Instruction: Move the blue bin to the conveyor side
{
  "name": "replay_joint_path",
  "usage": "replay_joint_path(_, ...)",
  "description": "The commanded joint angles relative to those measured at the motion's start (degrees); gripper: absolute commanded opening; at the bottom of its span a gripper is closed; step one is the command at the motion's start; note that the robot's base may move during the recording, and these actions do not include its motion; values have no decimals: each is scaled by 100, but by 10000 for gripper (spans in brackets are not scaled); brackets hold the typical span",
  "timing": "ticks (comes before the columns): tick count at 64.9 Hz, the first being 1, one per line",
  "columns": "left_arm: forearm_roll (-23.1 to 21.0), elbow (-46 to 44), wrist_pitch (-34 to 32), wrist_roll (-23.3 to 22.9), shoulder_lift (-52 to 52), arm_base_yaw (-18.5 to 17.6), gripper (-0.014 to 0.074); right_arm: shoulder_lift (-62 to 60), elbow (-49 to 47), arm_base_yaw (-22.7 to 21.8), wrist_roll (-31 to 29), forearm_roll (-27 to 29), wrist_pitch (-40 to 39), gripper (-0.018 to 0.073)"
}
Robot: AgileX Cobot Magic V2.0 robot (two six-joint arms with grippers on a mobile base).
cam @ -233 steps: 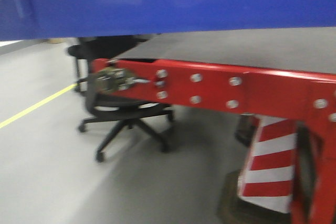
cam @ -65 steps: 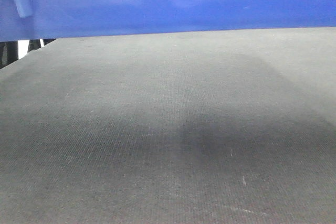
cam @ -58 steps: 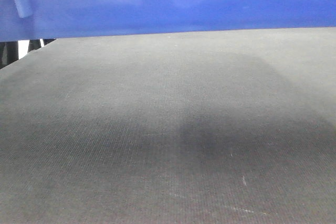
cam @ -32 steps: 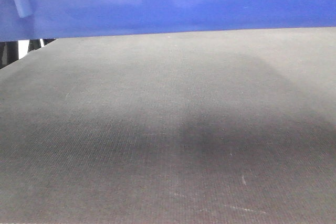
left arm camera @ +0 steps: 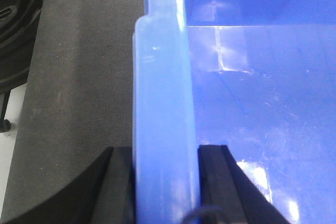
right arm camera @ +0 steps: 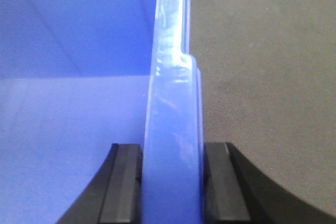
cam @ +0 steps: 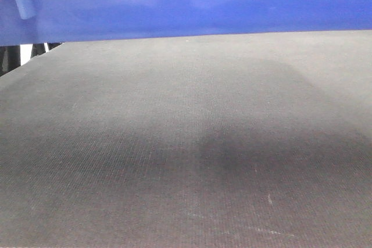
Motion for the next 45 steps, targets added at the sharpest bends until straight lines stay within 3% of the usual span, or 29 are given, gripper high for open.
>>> replay_joint_path(1,395,-83,-336,15,-128,-21,-19,-70,-89,-40,-81,-250,-591,-88)
replay_joint_path(28,532,180,-1458,15,739,-21,-19,847,37,-40,-81,-374,-732,-88)
replay_joint_path(45,546,828,-2347,-229,1192,-21,-19,924,1473,-40,-81,-374,-2534,-88)
